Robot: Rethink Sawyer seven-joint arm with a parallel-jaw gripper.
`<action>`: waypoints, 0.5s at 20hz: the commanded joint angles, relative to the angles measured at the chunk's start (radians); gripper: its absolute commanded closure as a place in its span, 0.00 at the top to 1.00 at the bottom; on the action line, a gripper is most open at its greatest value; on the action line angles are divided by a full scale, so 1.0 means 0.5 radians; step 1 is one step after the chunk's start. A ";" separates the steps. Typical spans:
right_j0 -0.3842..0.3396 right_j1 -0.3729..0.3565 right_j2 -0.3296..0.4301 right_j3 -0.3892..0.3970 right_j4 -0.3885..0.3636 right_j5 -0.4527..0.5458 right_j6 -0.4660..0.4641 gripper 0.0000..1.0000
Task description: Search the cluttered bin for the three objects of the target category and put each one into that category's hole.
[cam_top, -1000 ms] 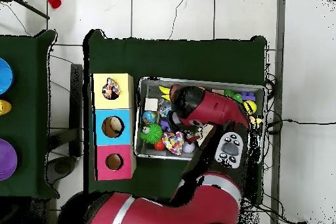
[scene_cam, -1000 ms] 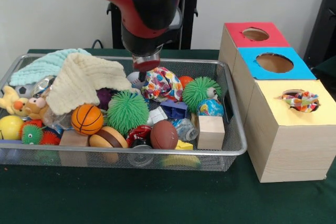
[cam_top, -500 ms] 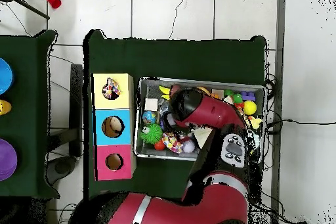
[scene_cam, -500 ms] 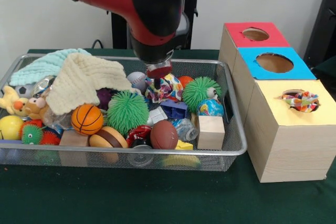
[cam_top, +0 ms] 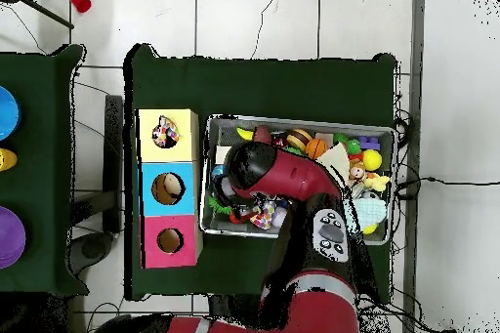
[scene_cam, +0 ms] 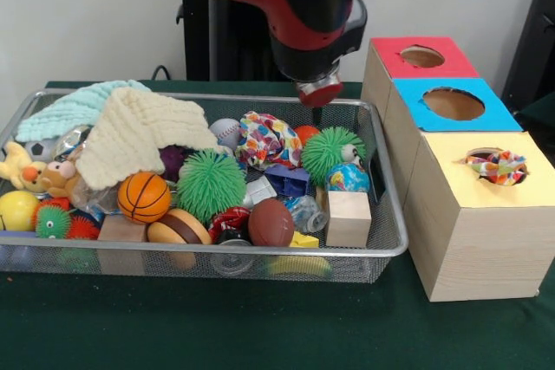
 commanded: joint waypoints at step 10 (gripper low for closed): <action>0.101 0.279 0.069 0.055 -0.112 -0.603 0.113 1.00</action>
